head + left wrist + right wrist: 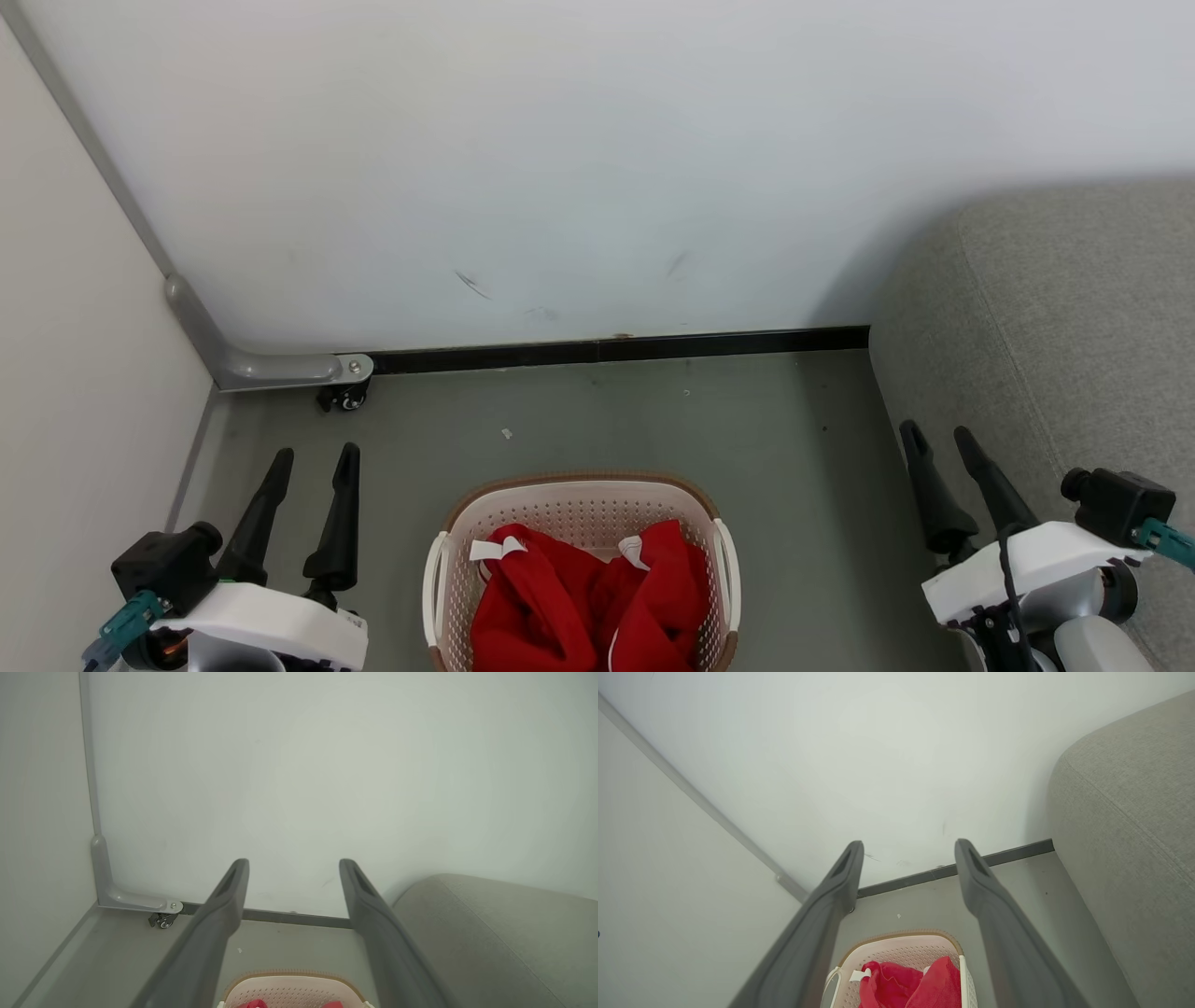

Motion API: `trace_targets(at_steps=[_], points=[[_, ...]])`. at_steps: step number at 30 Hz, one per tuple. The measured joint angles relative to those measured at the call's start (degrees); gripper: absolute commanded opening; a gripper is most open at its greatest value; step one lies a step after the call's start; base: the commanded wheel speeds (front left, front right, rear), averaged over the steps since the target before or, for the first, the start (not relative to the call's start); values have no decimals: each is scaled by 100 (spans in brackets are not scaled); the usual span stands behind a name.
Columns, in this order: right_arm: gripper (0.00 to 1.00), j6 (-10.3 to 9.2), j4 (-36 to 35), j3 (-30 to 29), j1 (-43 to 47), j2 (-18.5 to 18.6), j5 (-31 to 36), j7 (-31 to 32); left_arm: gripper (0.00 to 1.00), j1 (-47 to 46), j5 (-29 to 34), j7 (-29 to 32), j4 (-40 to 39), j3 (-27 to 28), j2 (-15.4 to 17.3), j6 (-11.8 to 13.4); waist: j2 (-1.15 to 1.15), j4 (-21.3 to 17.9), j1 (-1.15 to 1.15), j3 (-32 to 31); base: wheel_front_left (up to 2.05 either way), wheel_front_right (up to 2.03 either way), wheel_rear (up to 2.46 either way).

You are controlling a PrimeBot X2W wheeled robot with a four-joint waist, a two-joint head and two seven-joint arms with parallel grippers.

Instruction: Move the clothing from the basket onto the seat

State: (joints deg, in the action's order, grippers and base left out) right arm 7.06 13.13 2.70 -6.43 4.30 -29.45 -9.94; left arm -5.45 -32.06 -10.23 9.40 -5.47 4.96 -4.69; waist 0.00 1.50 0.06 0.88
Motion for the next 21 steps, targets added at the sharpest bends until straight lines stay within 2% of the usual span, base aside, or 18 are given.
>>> trace_targets(at_steps=[21], points=[[100,0,-120,194,-3,68,1378,-327,100,-106,1384,-337,-121,-38,-19,-54,0,38,-2,-50,0,0,0]])
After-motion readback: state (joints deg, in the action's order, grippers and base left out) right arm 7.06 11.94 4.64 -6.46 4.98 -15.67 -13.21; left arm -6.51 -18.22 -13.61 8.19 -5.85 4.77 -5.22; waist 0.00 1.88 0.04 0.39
